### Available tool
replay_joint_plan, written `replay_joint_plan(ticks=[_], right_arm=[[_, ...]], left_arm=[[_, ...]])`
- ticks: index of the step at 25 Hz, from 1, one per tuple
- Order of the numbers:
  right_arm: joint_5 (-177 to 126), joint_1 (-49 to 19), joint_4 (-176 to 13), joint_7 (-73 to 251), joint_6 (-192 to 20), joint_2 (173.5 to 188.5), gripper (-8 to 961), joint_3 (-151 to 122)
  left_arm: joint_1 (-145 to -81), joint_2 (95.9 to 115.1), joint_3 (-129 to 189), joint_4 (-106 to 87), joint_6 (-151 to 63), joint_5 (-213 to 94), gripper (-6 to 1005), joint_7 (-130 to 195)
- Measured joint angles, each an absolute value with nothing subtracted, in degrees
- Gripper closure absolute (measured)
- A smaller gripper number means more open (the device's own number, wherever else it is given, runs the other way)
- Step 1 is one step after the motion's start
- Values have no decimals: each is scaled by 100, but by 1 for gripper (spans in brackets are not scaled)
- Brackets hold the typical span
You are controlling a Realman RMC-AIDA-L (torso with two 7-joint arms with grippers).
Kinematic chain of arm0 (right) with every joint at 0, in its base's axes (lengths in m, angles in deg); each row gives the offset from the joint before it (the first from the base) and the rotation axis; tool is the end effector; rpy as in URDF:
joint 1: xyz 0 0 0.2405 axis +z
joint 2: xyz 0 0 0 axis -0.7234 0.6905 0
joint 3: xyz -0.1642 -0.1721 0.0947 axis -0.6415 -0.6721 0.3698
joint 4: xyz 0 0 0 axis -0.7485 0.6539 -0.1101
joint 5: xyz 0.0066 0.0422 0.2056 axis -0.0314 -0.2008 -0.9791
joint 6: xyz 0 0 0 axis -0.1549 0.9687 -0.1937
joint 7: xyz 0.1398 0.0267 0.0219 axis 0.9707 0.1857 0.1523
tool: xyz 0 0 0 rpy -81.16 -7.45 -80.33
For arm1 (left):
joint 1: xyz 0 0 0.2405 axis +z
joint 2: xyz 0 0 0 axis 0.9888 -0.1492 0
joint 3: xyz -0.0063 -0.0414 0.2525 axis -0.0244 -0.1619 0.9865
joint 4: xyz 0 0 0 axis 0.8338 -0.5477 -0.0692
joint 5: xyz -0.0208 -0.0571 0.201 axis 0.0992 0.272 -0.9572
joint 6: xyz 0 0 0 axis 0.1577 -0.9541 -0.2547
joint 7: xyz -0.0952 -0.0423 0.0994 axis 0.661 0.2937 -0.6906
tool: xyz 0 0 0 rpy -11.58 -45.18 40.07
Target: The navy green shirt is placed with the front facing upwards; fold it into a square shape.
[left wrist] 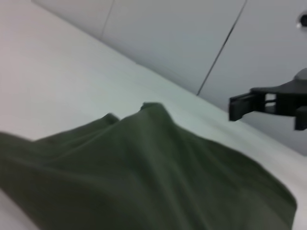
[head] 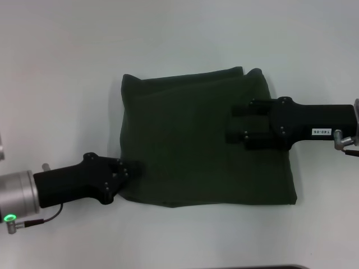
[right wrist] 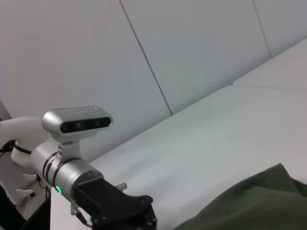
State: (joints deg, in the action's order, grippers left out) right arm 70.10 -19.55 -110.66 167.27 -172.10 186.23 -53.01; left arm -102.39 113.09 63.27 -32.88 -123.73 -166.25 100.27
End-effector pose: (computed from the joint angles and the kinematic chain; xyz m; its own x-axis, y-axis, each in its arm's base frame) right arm 0.2690 0.2940 -0.0157 0.7224 -0.4528 -0.5226 -0.5023 -0.8630 0.0534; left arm -0.3090 0.2445 -0.0644 0.7036 0.4975 0.5074 0.5867 -0.8095 -0.0198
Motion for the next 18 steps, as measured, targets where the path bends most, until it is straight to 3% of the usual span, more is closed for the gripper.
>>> replay_joint_plan(ticks=[9,18], right_arm=[[7010,-1968,-11066,16726,-17210,18618,133,-5277],[7011,-1970,-11066,16726,-17214,18606,133,-5223]], left_arm=[[-10144,11165,6177,-3412,-12784,-16638,976,10040],[-10148,11183,6181,-3418,-12769,-16646,955,10044]])
